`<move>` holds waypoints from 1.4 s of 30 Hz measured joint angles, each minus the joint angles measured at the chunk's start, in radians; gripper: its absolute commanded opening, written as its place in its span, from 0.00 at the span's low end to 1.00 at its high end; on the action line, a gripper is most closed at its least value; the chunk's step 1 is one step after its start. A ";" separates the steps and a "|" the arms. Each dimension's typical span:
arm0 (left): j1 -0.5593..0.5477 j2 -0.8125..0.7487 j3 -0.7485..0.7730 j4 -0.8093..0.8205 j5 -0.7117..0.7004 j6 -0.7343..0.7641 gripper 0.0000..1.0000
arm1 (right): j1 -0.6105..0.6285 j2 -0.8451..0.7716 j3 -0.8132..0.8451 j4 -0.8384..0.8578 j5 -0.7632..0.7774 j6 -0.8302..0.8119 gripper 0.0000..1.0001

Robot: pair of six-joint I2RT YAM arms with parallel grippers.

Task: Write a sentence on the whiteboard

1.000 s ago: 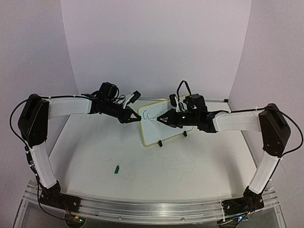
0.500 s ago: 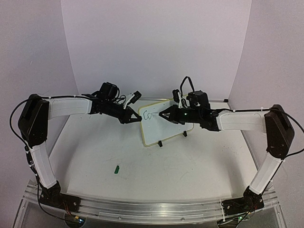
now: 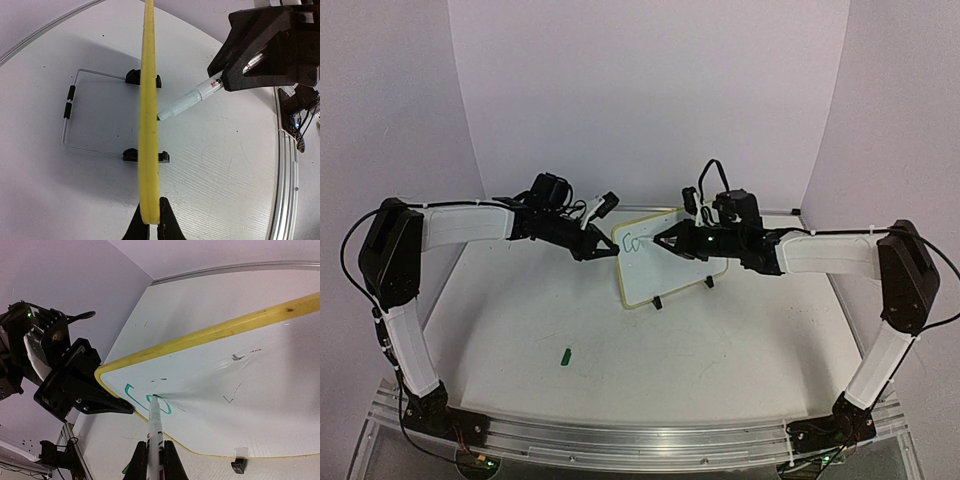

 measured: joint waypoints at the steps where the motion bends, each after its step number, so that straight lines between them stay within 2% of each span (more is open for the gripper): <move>1: 0.000 0.000 0.000 0.000 0.000 0.000 0.00 | 0.000 0.000 0.000 0.000 -0.001 0.000 0.00; 15: -0.002 0.000 0.000 0.000 -0.005 0.000 0.00 | -0.006 -0.093 -0.042 0.012 0.011 0.000 0.00; 42: -0.002 0.000 0.001 -0.001 -0.005 0.000 0.00 | -0.020 -0.018 -0.002 -0.001 -0.004 0.000 0.00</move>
